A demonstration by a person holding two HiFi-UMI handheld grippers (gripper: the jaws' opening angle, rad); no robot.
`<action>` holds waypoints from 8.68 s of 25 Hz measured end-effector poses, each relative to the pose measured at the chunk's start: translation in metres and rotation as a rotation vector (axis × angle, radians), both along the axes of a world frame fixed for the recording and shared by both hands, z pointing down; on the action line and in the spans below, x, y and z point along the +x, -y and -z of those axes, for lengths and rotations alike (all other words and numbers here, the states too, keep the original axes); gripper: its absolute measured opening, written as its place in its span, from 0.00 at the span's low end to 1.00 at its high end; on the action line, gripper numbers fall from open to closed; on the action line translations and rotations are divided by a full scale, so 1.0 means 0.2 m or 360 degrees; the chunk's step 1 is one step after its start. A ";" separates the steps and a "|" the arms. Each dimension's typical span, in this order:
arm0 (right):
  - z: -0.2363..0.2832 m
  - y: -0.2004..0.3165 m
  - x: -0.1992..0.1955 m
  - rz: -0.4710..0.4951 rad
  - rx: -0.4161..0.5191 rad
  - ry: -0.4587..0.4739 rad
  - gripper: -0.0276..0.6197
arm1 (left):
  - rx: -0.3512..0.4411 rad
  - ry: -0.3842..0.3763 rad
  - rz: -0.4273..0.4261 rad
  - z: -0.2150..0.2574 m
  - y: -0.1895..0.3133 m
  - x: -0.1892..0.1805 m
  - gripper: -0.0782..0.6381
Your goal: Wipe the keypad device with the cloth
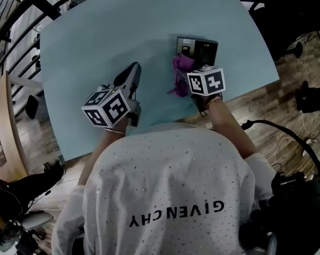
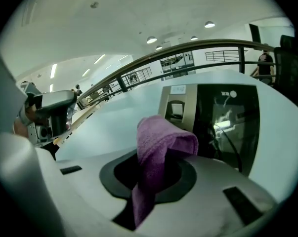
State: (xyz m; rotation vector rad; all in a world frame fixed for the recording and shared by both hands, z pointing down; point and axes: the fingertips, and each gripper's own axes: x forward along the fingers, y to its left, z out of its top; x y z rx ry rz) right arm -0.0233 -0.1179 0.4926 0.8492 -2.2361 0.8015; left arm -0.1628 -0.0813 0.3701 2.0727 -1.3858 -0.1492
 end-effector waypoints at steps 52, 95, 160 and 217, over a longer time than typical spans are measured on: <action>0.33 0.66 0.72 -0.0019 0.0202 0.0315 0.12 | 0.0089 -0.0008 0.0564 0.09 0.10 0.40 0.11; -0.07 0.24 0.77 -0.0107 -0.0278 0.0200 0.12 | 0.0046 -0.0124 0.0458 -0.02 0.08 0.43 0.11; 0.40 0.42 -0.19 0.0204 0.0551 -0.0209 0.12 | 0.0019 -0.0228 0.0511 -0.08 -0.30 -0.40 0.11; 1.26 -0.33 1.01 0.0067 0.0894 0.0649 0.12 | 0.0361 0.0137 0.0332 0.44 -0.54 0.58 0.11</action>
